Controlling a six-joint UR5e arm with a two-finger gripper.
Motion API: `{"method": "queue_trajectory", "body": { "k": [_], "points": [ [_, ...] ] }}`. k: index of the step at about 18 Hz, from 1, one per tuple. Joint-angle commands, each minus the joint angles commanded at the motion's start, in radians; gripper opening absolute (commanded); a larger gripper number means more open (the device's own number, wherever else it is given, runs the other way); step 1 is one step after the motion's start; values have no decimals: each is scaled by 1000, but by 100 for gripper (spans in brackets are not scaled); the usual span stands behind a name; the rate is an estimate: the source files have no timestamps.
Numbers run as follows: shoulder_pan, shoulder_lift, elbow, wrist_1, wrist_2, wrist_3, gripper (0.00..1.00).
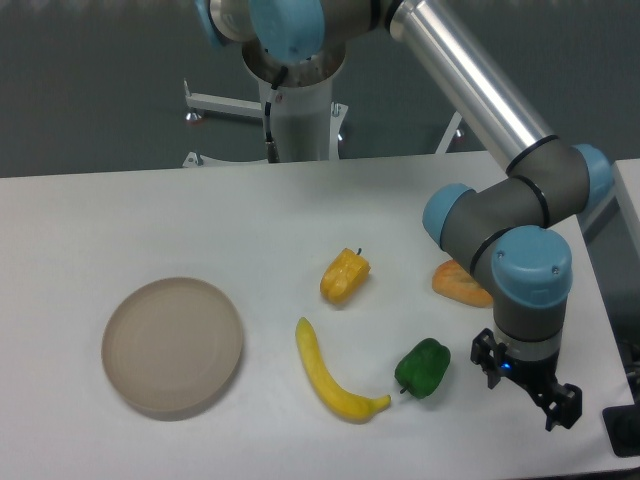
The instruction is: Pick up the green pepper from the table
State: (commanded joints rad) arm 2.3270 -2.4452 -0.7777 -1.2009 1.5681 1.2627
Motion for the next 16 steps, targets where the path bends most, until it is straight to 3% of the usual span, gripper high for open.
{"method": "queue_trajectory", "body": {
  "k": [4, 5, 6, 8, 11, 16],
  "points": [
    [15, 23, -2, -155, -52, -68, 100],
    [21, 28, -6, -220, -80, -78, 100],
    [32, 29, -9, -248, -139, -119, 100],
    [43, 44, -52, -246, -209, -178, 100],
    [54, 75, -133, -233, -214, -178, 100],
    [54, 80, -170, -226, -209, -177, 100]
  ]
}}
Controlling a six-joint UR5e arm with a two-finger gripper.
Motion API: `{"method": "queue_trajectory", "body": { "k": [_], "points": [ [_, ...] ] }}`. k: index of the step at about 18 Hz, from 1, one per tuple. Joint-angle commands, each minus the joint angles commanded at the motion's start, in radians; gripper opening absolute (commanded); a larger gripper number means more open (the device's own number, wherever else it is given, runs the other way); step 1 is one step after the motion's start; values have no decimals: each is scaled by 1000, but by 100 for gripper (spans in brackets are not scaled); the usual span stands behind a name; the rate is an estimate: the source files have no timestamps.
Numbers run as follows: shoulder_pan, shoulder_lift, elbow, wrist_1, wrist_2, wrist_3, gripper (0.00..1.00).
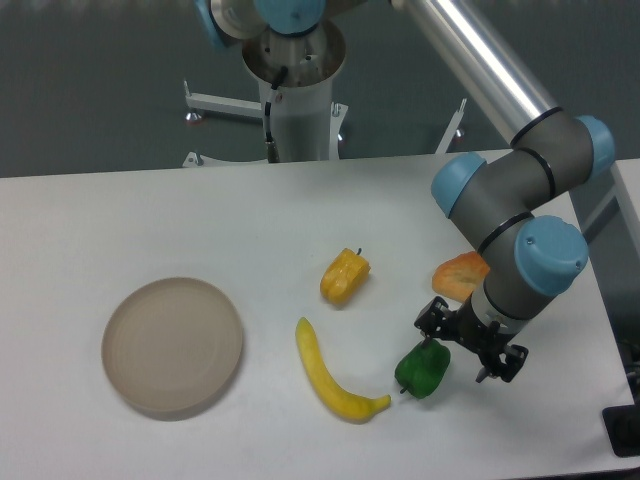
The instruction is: Pick up the green pepper from the table
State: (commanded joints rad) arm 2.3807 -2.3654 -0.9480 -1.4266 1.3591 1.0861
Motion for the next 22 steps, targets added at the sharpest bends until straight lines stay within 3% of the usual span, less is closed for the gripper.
{"method": "queue_trajectory", "body": {
  "k": [3, 5, 15, 22],
  "points": [
    [-3, -2, -3, 14, 0, 12, 100],
    [-6, 0, -37, 78, 5, 12, 100],
    [-23, 14, -94, 78, 6, -3, 100],
    [-35, 12, -100, 81, 6, -6, 100]
  ]
}}
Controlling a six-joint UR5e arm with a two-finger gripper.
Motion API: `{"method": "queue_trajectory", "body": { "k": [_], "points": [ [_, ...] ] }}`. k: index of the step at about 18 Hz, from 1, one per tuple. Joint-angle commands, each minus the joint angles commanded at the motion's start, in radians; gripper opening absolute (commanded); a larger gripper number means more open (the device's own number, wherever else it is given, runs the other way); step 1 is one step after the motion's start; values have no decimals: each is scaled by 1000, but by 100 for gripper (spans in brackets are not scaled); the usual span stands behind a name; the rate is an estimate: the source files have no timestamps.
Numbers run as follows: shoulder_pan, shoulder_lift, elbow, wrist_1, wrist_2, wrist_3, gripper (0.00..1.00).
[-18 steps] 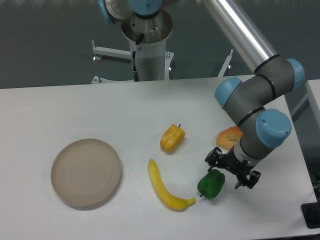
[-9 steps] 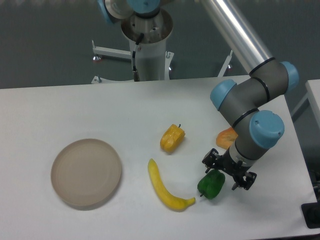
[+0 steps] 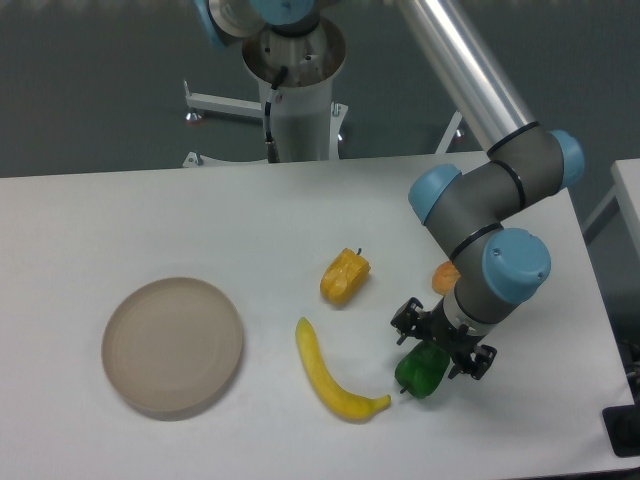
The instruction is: Pick up the green pepper from the table
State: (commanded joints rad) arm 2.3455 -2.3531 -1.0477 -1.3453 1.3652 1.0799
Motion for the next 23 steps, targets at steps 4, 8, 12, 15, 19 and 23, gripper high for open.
{"method": "queue_trajectory", "body": {
  "k": [4, 8, 12, 15, 19, 23],
  "points": [
    [-2, -3, 0, 11, 0, 6, 100],
    [-2, -2, 2, 9, -2, 14, 49],
    [2, 0, 9, 9, -2, 18, 31],
    [5, 3, 32, 11, -2, 29, 29],
    [18, 46, 46, 8, 15, 148, 29],
    [57, 72, 52, -6, 45, 250, 29]
  ]
}}
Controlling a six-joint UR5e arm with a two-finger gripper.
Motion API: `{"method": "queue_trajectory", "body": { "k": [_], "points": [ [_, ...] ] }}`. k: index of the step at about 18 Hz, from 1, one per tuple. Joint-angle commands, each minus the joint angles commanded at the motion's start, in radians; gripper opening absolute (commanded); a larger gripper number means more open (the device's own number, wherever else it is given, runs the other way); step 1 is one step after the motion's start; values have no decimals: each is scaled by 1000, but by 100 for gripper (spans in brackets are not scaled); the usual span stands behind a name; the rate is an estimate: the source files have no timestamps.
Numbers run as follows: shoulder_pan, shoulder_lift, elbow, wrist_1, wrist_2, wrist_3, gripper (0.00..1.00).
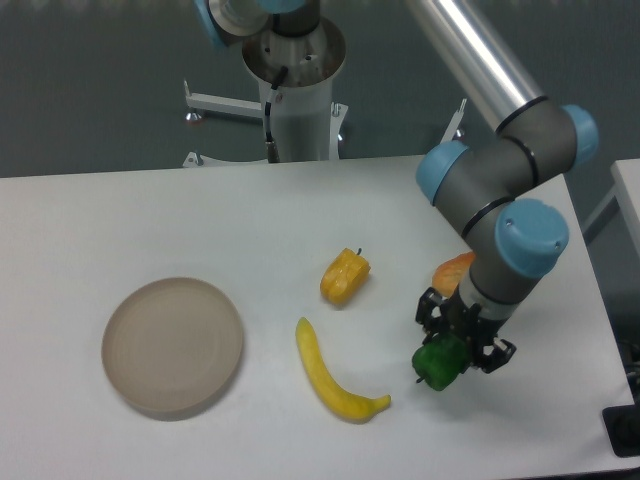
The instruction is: Pick up the green pepper from the table
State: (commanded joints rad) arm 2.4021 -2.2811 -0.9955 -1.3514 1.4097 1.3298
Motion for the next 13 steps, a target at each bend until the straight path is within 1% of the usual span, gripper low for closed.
{"method": "queue_trajectory", "body": {
  "k": [2, 6, 13],
  "points": [
    [20, 11, 0, -2, 18, 64, 29],
    [23, 12, 1, 0, 46, 71, 29],
    [22, 12, 1, 9, 49, 68, 30]
  ]
}}
